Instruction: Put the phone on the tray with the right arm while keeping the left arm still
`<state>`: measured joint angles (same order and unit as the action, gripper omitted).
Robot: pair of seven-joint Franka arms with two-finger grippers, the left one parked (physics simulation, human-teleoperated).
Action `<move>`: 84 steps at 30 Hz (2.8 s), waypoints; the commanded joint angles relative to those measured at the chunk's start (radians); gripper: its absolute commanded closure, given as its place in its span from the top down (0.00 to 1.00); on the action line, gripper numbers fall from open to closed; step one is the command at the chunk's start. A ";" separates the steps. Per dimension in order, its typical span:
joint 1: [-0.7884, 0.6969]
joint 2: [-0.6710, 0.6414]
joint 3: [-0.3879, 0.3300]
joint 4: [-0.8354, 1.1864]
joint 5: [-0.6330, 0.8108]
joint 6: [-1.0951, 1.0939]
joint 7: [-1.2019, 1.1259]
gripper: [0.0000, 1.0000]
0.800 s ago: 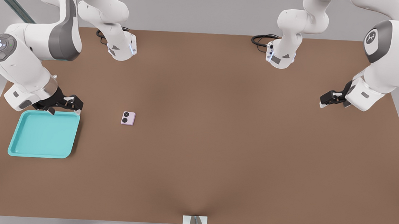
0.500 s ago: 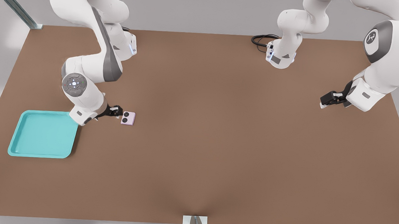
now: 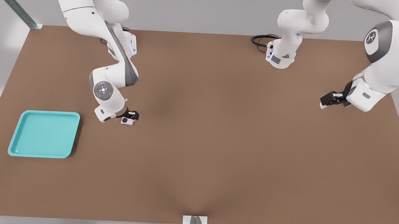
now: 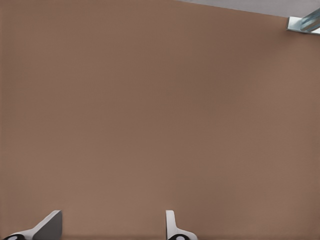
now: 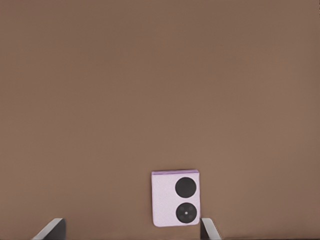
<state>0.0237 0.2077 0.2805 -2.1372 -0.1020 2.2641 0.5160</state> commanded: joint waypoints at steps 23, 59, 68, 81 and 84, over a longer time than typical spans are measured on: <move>-0.082 0.090 0.046 -0.164 -0.173 0.308 0.092 1.00; -0.226 0.211 0.089 -0.221 -0.171 0.365 -0.165 1.00; -0.265 0.150 0.126 -0.221 -0.171 0.331 -0.166 0.65; -0.685 0.165 0.058 -0.029 -0.168 0.310 -0.886 0.67; -0.731 0.211 0.029 -0.001 -0.165 0.342 -0.965 1.00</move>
<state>-0.6966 0.4070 0.3183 -2.1478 -0.2620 2.5904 0.0489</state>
